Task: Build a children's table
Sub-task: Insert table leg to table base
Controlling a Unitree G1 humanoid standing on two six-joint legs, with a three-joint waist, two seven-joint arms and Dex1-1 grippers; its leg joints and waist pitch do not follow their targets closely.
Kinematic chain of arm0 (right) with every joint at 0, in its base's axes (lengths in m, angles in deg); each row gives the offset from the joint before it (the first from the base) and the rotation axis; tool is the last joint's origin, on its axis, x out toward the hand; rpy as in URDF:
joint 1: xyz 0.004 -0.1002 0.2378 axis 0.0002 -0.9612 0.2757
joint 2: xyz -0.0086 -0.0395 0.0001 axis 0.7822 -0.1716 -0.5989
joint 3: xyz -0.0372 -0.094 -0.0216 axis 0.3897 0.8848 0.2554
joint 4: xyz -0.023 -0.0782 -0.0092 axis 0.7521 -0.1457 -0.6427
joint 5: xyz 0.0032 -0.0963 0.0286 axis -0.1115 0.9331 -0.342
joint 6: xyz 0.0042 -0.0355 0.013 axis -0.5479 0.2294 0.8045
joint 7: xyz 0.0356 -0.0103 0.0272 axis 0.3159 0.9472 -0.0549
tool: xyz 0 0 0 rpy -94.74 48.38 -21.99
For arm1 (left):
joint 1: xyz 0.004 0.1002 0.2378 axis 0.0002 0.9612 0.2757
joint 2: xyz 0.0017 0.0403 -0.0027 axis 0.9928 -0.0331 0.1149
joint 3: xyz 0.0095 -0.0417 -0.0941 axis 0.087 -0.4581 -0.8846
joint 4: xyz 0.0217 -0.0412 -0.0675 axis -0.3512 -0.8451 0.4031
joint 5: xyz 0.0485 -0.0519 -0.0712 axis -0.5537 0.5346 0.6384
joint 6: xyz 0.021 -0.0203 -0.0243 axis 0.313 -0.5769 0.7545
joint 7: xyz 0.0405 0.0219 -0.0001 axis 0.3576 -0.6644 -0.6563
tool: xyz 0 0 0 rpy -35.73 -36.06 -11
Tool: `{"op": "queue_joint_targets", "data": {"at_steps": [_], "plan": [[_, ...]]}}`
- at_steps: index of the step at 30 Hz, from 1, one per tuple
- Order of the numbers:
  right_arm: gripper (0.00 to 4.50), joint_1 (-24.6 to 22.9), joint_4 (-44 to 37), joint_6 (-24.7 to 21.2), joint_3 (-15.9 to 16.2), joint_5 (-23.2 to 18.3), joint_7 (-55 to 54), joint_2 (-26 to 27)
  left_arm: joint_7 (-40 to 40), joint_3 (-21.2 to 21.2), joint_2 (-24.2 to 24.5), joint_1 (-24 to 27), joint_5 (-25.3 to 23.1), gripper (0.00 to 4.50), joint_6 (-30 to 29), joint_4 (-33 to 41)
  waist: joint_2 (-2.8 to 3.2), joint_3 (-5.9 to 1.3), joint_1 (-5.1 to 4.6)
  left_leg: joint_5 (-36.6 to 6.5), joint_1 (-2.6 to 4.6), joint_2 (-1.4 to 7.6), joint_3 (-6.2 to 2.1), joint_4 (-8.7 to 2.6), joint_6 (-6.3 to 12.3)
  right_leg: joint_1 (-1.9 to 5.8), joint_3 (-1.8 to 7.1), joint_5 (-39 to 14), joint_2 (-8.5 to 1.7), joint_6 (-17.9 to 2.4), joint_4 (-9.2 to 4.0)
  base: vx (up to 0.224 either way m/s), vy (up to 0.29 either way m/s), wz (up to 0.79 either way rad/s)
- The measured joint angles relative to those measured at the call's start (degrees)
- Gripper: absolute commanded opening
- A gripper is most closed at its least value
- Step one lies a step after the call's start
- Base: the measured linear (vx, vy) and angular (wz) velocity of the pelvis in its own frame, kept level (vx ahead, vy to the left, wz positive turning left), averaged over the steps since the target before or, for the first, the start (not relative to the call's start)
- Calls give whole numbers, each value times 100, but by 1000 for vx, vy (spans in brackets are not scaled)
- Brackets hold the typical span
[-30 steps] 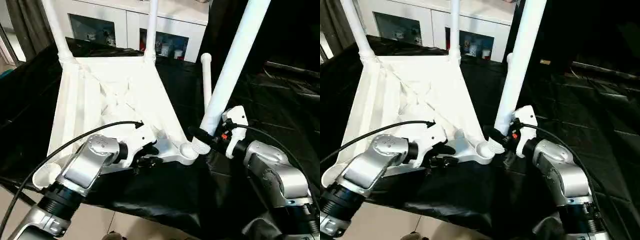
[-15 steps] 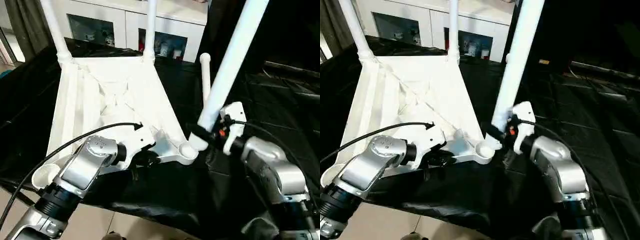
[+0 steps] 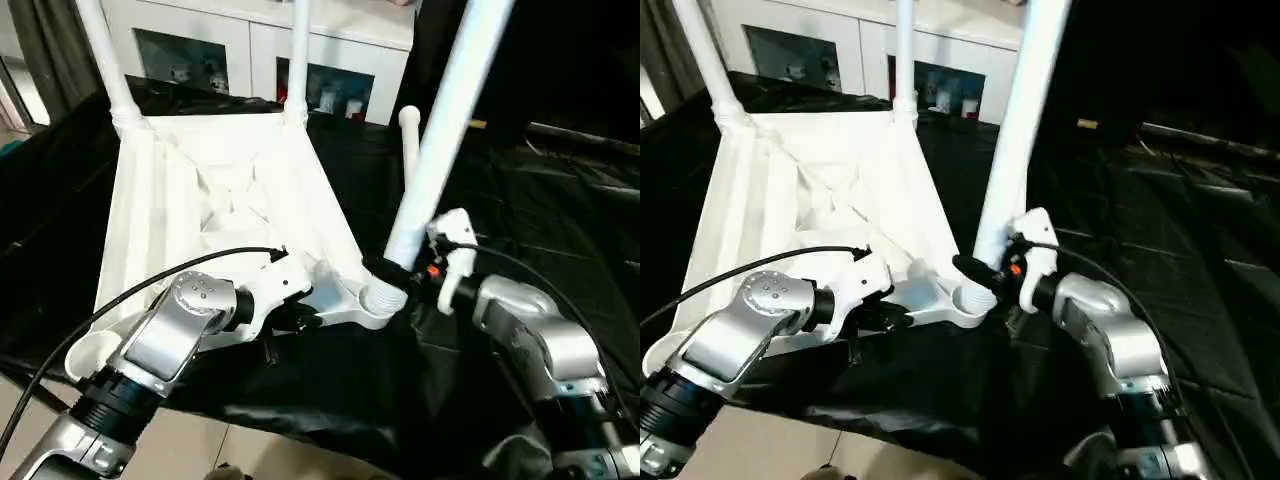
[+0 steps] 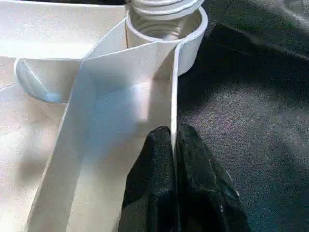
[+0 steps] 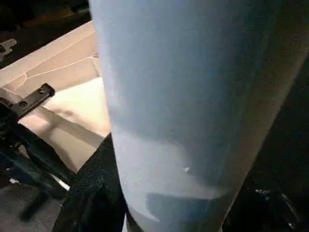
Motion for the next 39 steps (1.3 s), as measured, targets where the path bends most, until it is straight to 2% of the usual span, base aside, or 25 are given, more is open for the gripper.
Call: {"op": "queue_joint_targets", "data": {"at_steps": [6, 15, 20, 26, 33, 39], "plan": [[191, 174, 243, -80, 70, 0, 76, 71, 20, 7, -32, -28, -2, 0, 32, -80, -24, -16, -1, 0, 11, 0, 0, 0, 0, 10, 0, -2, 0, 3, 0, 0, 0, 0], [191, 301, 300, -383, 268, -1, 457, -185, 170, 60, -27, -120, -6, 0, 170, -267, -24, -20, 26, 0, 28, 0, -1, -2, 0, 27, -1, -6, -1, 8, -1, 0, 0, 0], [191, 311, 362, -347, 249, -1, 432, -147, 222, 76, -43, -189, -6, 0, 256, -410, -24, -20, 28, 0, 37, 0, -1, -2, -1, 36, -1, -24, -2, 39, -2, 0, 0, 0], [191, 146, 397, -54, 149, -15, 418, -68, 234, 77, -70, -197, -13, 0, 400, -485, -24, -20, 29, 0, 37, 0, -3, -7, -1, 37, -1, -24, -2, 40, 1, 0, 0, 0], [191, -122, 786, 523, -322, -273, 251, 362, 240, 71, -82, -200, -56, 0, 530, -563, -22, -22, 24, 0, 40, -1, -5, -8, -1, 44, -2, -24, -3, 40, -2, 0, 0, 0], [191, -289, 1040, 1005, -573, -439, 158, 656, 209, 69, -116, -237, -65, 0, 646, -710, -14, -26, 21, 0, 42, -1, -10, -10, -2, 48, -5, -25, -4, 41, -7, 0, 0, 0]]}}
